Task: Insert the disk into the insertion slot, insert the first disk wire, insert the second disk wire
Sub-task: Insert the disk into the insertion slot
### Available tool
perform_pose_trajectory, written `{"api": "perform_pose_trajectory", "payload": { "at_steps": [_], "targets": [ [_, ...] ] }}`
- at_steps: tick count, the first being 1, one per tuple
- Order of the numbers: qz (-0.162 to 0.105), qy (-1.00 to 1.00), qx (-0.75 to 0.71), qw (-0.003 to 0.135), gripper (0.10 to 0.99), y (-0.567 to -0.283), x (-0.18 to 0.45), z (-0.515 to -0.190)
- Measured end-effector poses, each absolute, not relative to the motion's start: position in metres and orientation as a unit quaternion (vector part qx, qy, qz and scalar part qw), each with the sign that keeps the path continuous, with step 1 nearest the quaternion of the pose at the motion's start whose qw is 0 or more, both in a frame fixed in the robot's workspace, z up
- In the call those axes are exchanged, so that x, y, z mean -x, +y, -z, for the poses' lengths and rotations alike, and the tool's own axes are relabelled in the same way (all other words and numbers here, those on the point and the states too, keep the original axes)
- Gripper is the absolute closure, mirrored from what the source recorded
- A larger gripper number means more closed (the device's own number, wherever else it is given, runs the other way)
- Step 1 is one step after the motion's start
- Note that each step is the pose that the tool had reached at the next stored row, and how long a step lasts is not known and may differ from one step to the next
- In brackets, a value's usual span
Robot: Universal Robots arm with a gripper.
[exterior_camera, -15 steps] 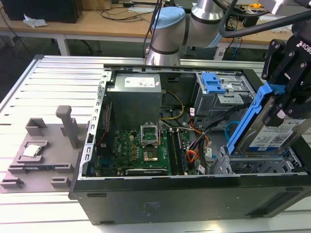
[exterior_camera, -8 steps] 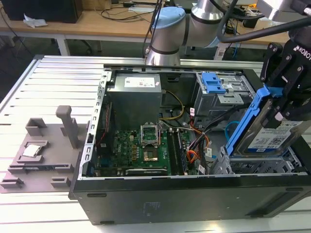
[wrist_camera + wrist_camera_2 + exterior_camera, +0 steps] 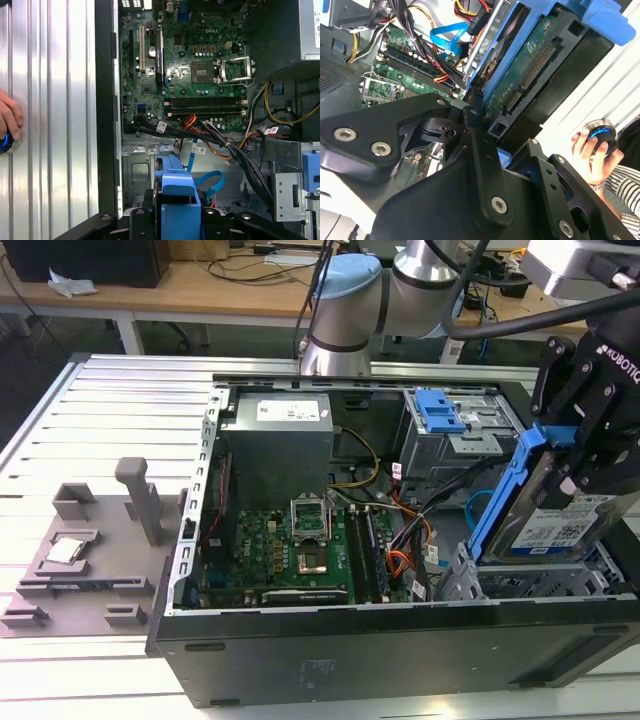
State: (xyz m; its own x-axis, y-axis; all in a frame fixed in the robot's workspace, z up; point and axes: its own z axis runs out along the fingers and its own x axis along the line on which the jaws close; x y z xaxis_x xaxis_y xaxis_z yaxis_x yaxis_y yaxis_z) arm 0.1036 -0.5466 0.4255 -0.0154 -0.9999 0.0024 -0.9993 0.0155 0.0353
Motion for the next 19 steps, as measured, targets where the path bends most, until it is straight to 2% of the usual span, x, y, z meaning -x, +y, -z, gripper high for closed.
{"api": "perform_pose_trajectory", "payload": {
  "at_steps": [10,19],
  "targets": [
    [0.014,-0.711,-0.703,0.010,0.722,-0.546,-0.102,-0.423],
    [0.015,-0.711,-0.702,0.011,0.722,-0.546,-0.102,-0.399]
  ]
}}
